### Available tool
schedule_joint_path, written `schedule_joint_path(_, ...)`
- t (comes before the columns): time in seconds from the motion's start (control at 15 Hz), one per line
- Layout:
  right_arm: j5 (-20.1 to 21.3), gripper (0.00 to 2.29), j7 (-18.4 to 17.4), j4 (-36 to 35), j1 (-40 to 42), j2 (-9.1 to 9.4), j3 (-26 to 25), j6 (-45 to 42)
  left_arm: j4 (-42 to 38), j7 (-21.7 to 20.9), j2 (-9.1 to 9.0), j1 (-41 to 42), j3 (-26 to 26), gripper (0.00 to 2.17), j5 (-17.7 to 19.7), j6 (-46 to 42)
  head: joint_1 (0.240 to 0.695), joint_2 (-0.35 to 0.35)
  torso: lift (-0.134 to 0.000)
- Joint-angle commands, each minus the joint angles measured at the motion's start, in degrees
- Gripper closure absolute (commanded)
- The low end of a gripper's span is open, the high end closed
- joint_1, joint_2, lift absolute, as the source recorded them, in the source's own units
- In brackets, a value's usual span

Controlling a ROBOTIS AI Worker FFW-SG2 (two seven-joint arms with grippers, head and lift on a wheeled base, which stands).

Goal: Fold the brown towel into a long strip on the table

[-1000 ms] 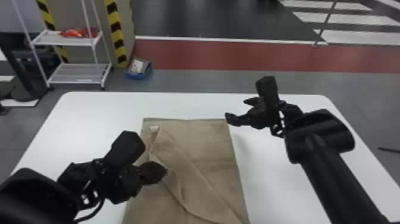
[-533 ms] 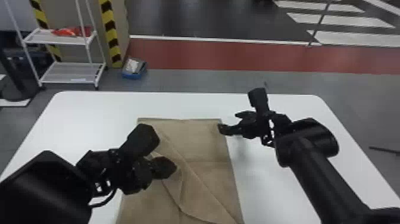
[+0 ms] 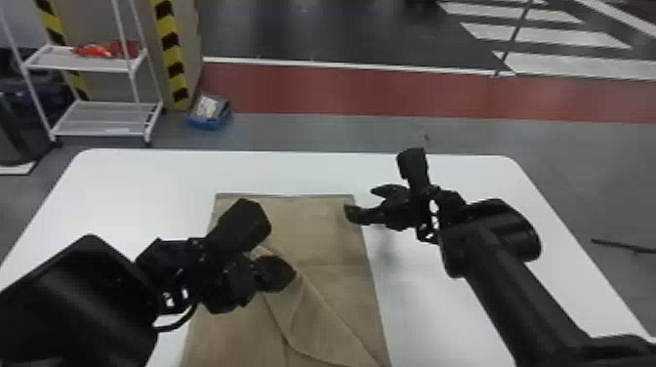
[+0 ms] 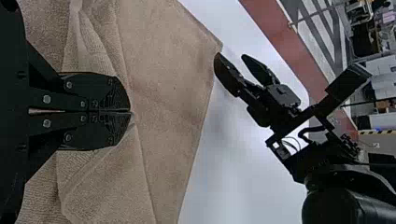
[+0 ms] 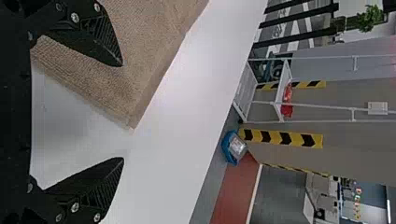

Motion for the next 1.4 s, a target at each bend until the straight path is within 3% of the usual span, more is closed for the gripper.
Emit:
schedule_joint_path(0.0,0.6,0.20,0.4,1.8,-0.8,0.01,0.5,0.1,0.4,0.1,0.05,-1.0,-0.9,2.15,0.5,0.0,0.695,-0.134,-0.100)
schedule_joint_path(0.27,1.8,0.29,2.9,2.6,-1.2,0.01,0.9,1.9,1.7,0.2,0.05,-3.3,-2.8,2.15,1.6,-0.2,0.695,-0.140,-0.100)
schedule_joint_path(0.47,3.0,0.53,3.5,3.2,-1.5,-0.08,0.9,2.2,2.4,0.3,0.05,-4.1,-3.4,2.15,1.9,-0.5,0.695,-0.147,-0.100)
schedule_joint_path(0.67,3.5,0.86,3.5,3.7,-1.7,-0.43,0.8,2.2,3.0,0.3,0.05,-4.6,-4.0,2.15,2.2,-0.7,0.695,-0.152,-0.100)
schedule_joint_path(0.87,3.6,1.48,3.0,3.7,-1.6,-0.52,0.8,2.2,3.1,0.4,0.05,-4.6,-4.0,2.15,2.2,-0.7,0.695,-0.161,-0.100)
schedule_joint_path(1.0,3.6,1.48,2.2,2.9,-0.7,-0.96,-0.9,2.0,3.1,0.7,0.23,-4.7,-3.9,2.15,2.2,-0.7,0.695,-0.162,-0.100)
schedule_joint_path(1.2,3.5,1.48,1.2,-10.5,5.3,-2.10,-8.0,8.9,2.7,1.2,0.84,-4.0,0.4,2.15,2.2,-0.9,0.695,-0.174,-0.100)
schedule_joint_path(1.33,1.6,1.48,1.2,-19.6,9.8,-4.12,-13.2,13.6,0.6,1.7,1.20,-1.3,6.8,2.15,2.3,-0.7,0.695,-0.183,-0.100)
